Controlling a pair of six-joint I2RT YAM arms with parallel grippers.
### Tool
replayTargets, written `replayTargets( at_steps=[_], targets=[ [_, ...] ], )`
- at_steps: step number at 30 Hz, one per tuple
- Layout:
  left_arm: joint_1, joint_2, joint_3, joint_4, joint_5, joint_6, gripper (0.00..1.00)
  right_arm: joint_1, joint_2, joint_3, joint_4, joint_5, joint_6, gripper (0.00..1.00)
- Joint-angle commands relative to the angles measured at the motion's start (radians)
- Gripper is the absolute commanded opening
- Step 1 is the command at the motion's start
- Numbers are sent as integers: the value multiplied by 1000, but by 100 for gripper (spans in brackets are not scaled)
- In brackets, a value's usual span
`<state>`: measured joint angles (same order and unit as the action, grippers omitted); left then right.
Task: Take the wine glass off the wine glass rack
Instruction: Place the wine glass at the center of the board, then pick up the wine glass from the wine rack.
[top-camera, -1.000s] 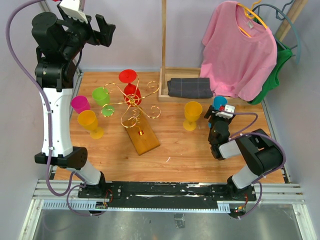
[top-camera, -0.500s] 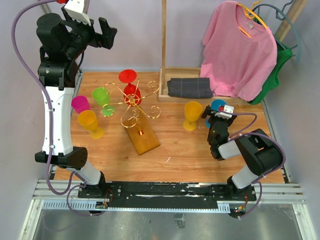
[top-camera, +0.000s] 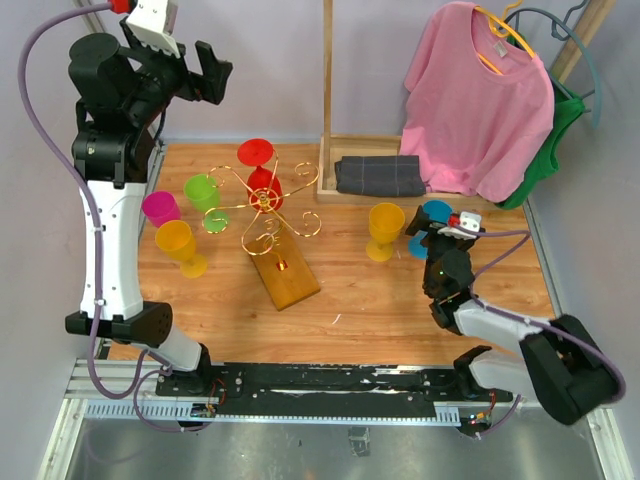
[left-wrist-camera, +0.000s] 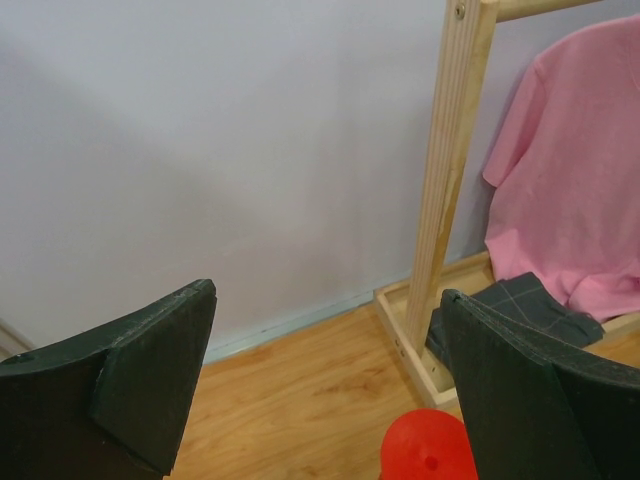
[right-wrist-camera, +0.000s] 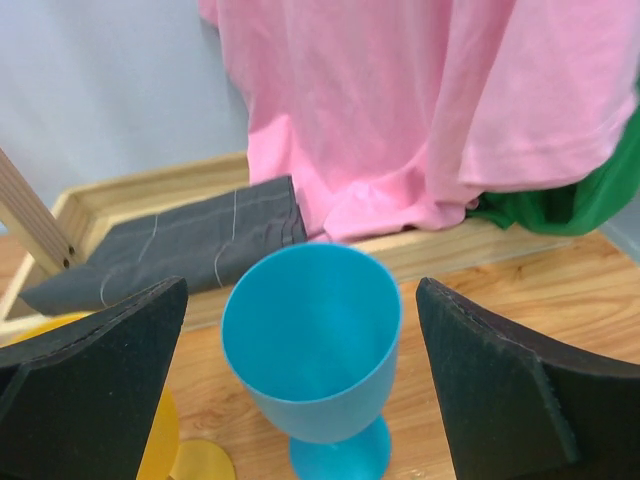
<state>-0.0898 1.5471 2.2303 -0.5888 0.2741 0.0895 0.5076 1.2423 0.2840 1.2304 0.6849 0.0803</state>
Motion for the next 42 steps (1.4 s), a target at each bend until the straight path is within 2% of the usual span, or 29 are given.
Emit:
replayTargets(
  at_steps=[1, 7, 13, 17, 19, 22, 26, 31, 35, 42],
  targets=[
    [2, -30, -9, 25, 0, -3, 99, 17, -187, 17, -232, 19, -32, 99],
    [2, -26, 21, 2, -35, -43, 99, 17, -464, 86, -609, 34, -24, 98],
    [2, 18, 89, -196, -38, -81, 99, 19, -720, 274, -1102, 39, -1, 99],
    [2, -14, 1, -210, 8, -134, 98, 18, -727, 444, -1340, 17, -2, 98],
    [5, -44, -62, -210, 10, -168, 89, 19, -694, 539, -1447, -4, 30, 99],
    [47, -89, -179, -190, 105, -262, 86, 19, -626, 689, -1583, -49, 81, 99],
    [143, -91, -265, -115, 354, -387, 87, 21, -551, 854, -1699, -107, 108, 99],
    [160, -35, -204, -83, 502, -413, 92, 21, -513, 967, -1778, -129, 94, 99],
    [203, -27, -319, 24, 746, -542, 94, 22, -491, 1032, -1819, -143, 100, 98],
    [244, -38, -450, 23, 797, -562, 88, 22, -452, 1131, -1868, -167, 83, 99]
  ],
)
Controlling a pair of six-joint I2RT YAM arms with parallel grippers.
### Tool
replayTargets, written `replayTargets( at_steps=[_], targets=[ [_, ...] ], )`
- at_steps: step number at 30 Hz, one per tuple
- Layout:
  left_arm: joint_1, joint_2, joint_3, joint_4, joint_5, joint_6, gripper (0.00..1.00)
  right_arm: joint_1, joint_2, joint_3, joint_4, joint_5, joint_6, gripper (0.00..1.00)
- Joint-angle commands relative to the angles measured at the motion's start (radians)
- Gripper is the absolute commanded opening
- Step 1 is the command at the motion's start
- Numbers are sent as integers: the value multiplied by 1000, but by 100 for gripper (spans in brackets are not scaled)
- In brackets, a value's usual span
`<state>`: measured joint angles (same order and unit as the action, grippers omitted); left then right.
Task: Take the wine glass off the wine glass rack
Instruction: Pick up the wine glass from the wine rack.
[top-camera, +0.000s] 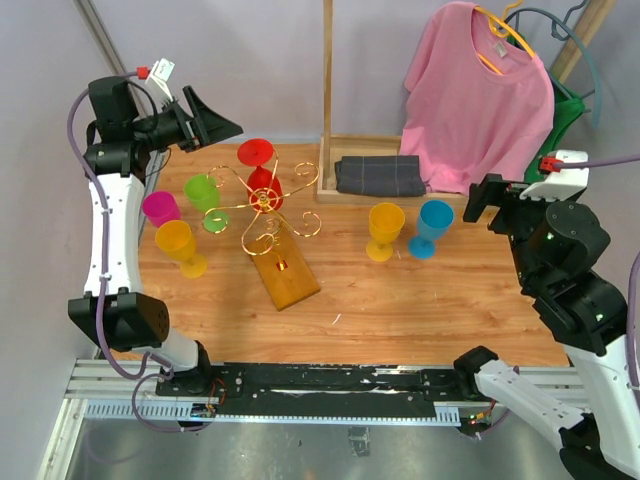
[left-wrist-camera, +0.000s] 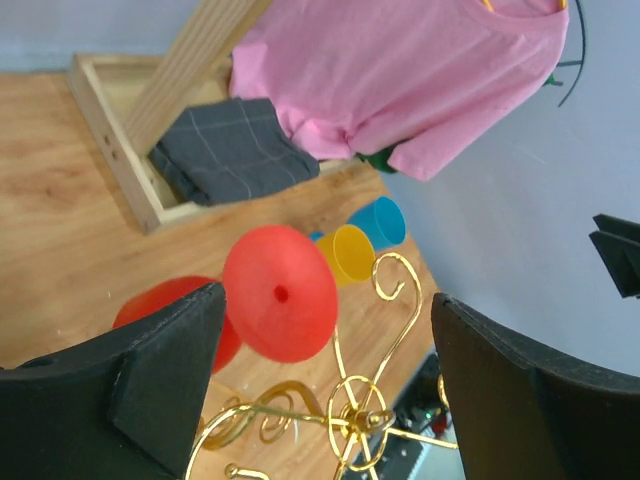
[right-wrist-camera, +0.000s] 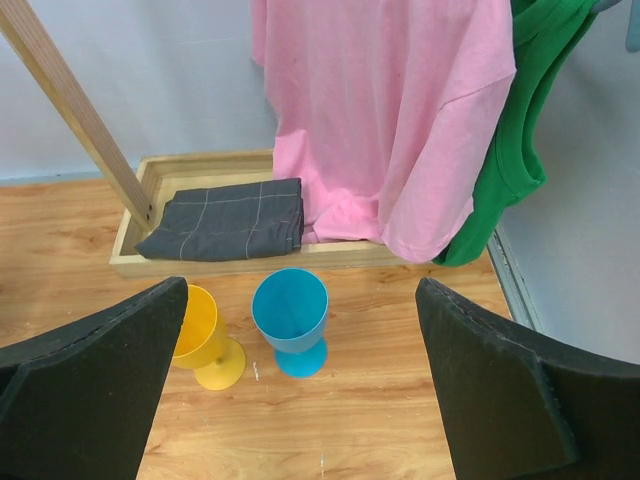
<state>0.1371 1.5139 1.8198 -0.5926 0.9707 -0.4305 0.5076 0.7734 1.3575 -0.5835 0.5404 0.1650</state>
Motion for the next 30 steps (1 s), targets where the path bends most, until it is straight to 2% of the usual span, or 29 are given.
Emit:
replayTargets(
  at_steps=[1, 6, 12, 22, 30],
  targets=[
    [17, -5, -52, 29, 101, -42, 87, 22, 23, 70, -58, -25, -4, 99],
    [17, 4, -88, 54, 120, -68, 70, 22, 40, 80, -62, -49, 0, 99],
    [17, 9, -121, 56, 115, -74, 69, 23, 44, 71, -52, -64, 6, 99],
    [17, 16, -137, 39, 27, -38, 71, 23, 56, 83, -38, -74, -18, 99],
    [11, 25, -168, 41, 39, -68, 61, 23, 56, 86, -34, -74, -25, 99]
  ],
)
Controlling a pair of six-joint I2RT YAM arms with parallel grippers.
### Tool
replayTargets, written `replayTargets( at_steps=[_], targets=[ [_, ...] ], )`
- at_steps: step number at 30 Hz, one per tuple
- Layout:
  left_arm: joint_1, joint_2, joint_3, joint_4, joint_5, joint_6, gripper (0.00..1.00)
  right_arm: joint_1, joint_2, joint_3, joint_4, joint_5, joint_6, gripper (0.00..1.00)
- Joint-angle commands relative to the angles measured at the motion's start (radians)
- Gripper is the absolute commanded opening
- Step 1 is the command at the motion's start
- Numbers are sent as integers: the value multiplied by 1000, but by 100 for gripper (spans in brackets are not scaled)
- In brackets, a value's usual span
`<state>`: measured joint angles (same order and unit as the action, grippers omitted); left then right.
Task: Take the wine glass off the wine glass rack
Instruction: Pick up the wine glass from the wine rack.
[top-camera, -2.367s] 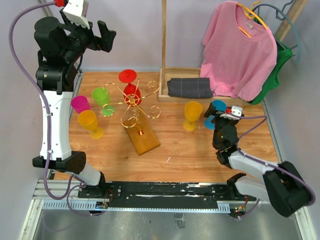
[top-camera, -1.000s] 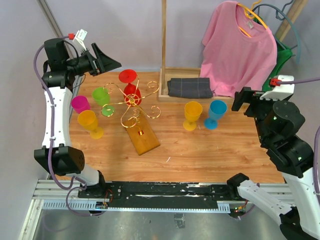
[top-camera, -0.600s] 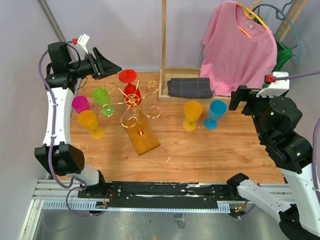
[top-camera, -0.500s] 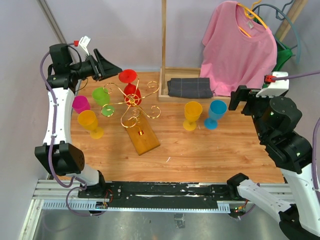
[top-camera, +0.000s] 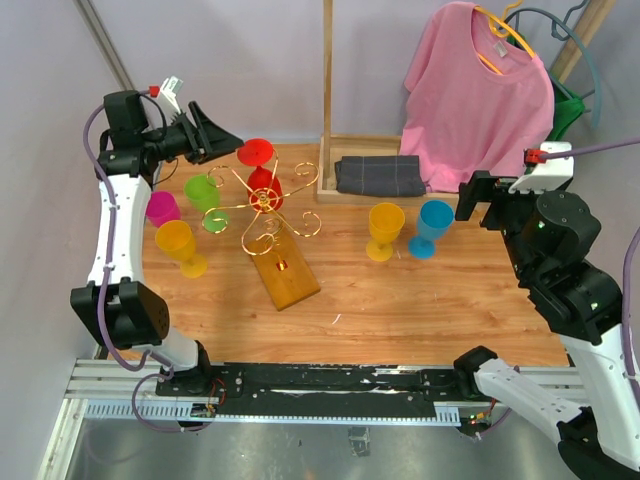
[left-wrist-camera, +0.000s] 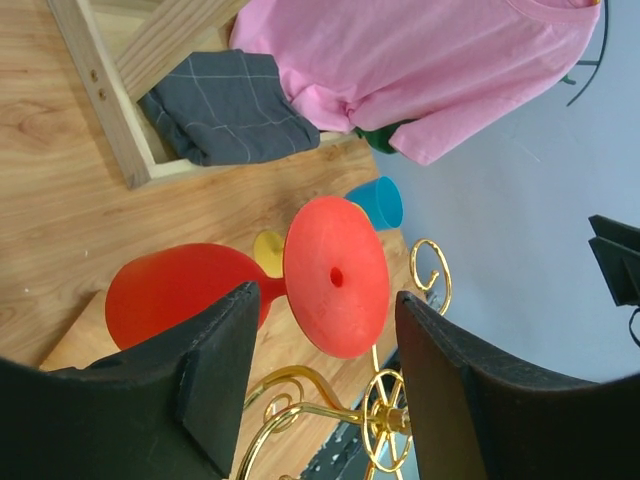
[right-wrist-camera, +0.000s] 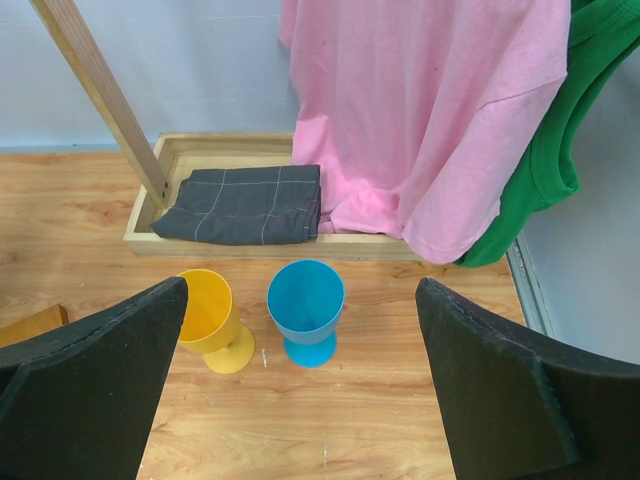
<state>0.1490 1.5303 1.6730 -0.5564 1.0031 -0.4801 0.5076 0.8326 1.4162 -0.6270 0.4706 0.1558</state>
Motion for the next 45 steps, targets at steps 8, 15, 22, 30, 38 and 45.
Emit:
replayTargets(
  at_steps=[8, 15, 22, 30, 38, 45],
  targets=[
    [-5, 20, -59, 61, 49, -99, 56, 23, -8, 22, 10, -4, -12, 99],
    [-6, 19, -86, 119, 82, -168, 48, 23, -16, 16, 11, 0, -12, 99],
    [-5, 13, -96, 128, 86, -177, 32, 23, -14, 17, 11, -5, -13, 98],
    [-6, -11, -119, 115, 84, -172, 21, 23, -28, -2, 11, -4, -5, 98],
    [-5, -21, -125, 114, 90, -182, 0, 23, -49, -15, 11, -5, 2, 98],
    [-6, -27, -121, 148, 118, -255, 0, 23, -61, -26, 5, -4, 9, 99]
  ],
)
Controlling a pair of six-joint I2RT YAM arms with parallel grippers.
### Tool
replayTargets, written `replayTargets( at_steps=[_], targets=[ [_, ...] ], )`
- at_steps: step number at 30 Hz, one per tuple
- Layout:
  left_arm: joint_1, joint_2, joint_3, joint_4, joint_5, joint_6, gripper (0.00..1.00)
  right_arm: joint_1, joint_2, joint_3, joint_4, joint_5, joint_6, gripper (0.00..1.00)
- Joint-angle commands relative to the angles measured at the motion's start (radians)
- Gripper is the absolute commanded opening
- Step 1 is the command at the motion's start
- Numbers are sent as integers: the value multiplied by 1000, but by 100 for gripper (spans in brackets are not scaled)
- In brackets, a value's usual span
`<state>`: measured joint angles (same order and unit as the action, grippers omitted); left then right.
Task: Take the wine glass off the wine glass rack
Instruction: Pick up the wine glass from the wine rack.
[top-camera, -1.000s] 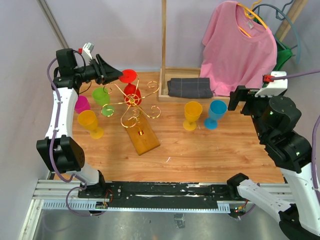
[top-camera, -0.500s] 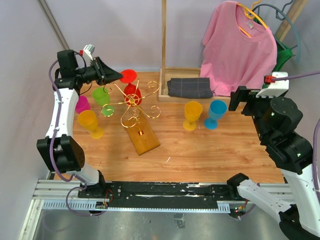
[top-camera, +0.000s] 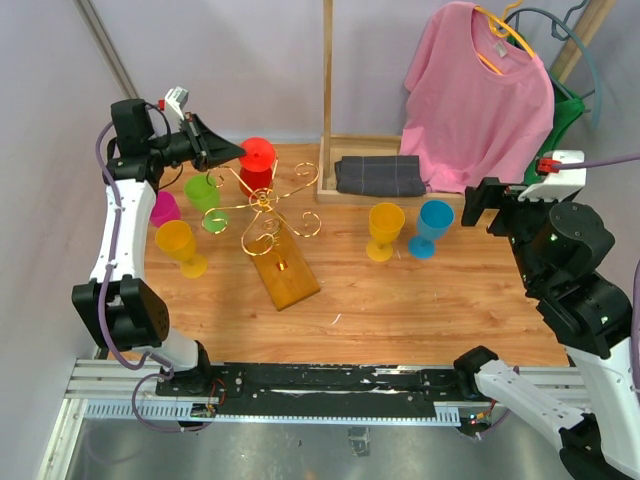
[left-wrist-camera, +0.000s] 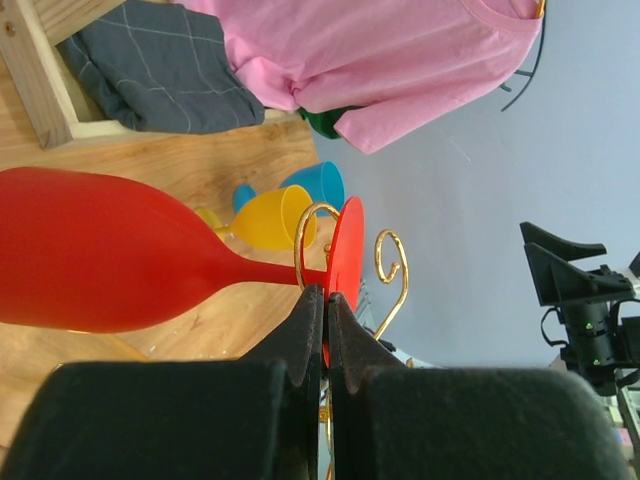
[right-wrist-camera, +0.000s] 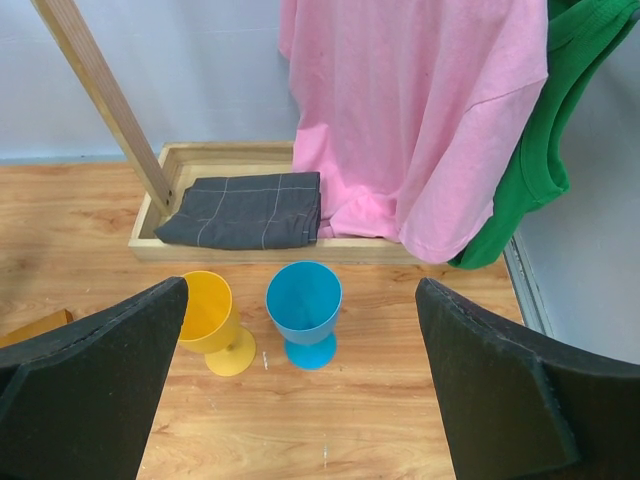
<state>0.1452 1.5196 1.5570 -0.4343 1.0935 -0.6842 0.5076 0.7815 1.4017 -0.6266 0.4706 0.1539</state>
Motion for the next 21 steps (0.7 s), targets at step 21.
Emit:
replayTargets(
  at_steps=[21],
  targets=[
    [-2, -3, -55, 275, 99, -360, 0, 23, -16, -40, 13, -3, 10, 99]
  ],
)
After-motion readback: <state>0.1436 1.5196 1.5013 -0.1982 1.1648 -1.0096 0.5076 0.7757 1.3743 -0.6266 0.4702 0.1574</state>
